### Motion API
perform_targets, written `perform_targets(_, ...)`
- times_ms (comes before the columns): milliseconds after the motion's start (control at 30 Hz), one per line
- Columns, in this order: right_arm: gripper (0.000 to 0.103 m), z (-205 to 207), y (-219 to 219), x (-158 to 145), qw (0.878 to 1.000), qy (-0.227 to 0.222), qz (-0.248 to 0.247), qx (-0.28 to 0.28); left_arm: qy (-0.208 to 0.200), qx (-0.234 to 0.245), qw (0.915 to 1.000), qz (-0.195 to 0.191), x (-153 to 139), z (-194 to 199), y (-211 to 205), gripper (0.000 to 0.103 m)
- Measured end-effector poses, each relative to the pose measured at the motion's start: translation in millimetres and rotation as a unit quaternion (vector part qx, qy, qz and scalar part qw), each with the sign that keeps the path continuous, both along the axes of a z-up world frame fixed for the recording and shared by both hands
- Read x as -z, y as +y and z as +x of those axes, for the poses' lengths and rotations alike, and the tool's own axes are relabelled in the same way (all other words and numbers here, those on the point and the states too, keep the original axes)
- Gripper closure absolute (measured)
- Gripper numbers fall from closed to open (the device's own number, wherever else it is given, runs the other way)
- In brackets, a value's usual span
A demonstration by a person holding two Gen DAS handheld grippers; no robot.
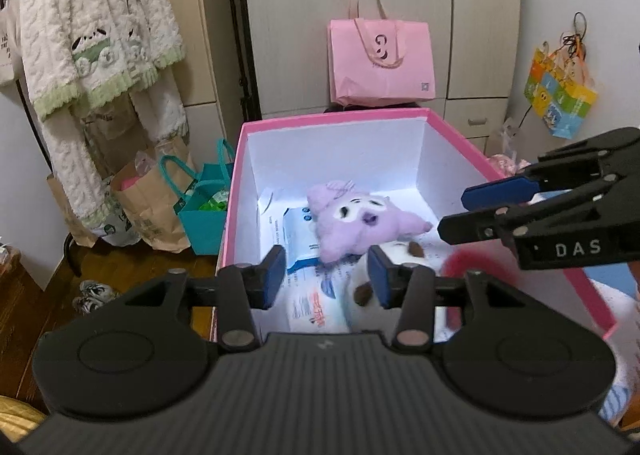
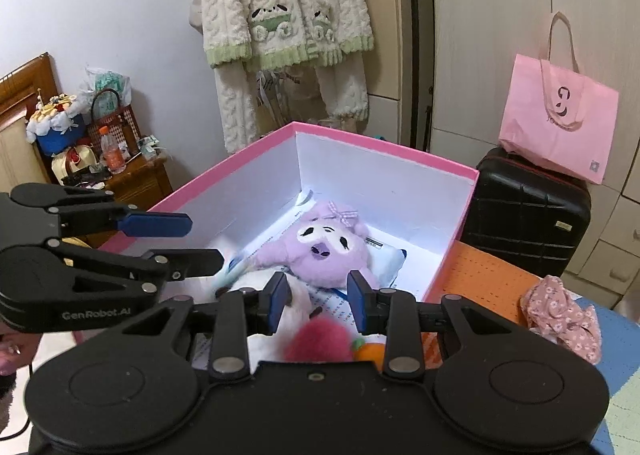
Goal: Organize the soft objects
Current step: 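Open the left gripper over the box while the right gripper releases the pink ball, then withdraw both tools from the box toward the mesh puff and floral cloth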
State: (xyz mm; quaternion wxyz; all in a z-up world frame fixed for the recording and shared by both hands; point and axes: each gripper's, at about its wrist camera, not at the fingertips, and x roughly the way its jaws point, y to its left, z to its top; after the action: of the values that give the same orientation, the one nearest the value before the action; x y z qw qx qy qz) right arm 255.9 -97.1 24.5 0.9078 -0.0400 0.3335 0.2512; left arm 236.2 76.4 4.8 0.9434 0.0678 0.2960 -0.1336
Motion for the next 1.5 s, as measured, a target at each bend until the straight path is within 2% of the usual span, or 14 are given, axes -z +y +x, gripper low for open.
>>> perform_targets(267, 0.055, -48, -15, -24, 1.000, -0.017, -0.005, -0.012, -0.005, 0.045, 0.9988, -0.015, -28, -42, -4, 0.048)
perform_targets(500, 0.047, -96, -42, -47, 0.999, -0.034, -0.003, -0.016, -0.005, 0.096, 0.9953, -0.011, -51, -83, -17, 0.042)
perform_targets(733, 0.033, -138, -82, -52, 0.998, -0.063, -0.021, 0.004, 0.003, 0.130, 0.9914, -0.012, -61, -104, -36, 0.036)
perform_targets(833, 0.030, -146, -103, -51, 0.997, -0.066, -0.018, 0.024, -0.005, 0.155, 0.9878, -0.011, -62, -111, -53, 0.032)
perform_targets(1000, 0.027, -150, -141, -48, 0.996, -0.064, 0.006, 0.056, -0.010, 0.185, 0.9825, -0.019, -61, -120, -85, 0.029)
perform_targets(1233, 0.020, -141, -180, -46, 0.996, -0.058, 0.023, 0.063, -0.017, 0.206, 0.9780, -0.024, -48, -117, -136, 0.028)
perform_targets(1500, 0.018, -91, -210, -47, 0.995, -0.047, 0.031, 0.081, -0.068, 0.175, 0.9811, -0.045, -34, -98, -182, 0.016)
